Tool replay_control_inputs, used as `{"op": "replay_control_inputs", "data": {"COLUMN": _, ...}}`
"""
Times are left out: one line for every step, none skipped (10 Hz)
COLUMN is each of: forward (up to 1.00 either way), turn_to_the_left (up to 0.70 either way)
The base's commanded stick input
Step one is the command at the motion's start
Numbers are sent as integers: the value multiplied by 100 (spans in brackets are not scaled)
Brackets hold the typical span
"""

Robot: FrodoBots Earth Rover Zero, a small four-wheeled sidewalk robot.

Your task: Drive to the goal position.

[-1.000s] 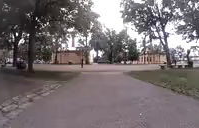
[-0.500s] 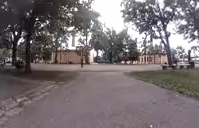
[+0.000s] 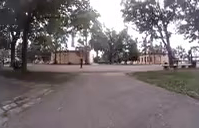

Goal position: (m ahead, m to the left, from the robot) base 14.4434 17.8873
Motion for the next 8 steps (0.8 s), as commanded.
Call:
{"op": "replay_control_inputs", "data": {"forward": 60, "turn_to_the_left": -15}}
{"op": "replay_control_inputs", "data": {"forward": 60, "turn_to_the_left": -15}}
{"op": "replay_control_inputs", "data": {"forward": 60, "turn_to_the_left": -15}}
{"op": "replay_control_inputs", "data": {"forward": 60, "turn_to_the_left": -15}}
{"op": "replay_control_inputs", "data": {"forward": 60, "turn_to_the_left": -11}}
{"op": "replay_control_inputs", "data": {"forward": 60, "turn_to_the_left": 0}}
{"op": "replay_control_inputs", "data": {"forward": 60, "turn_to_the_left": 0}}
{"op": "replay_control_inputs", "data": {"forward": 60, "turn_to_the_left": 0}}
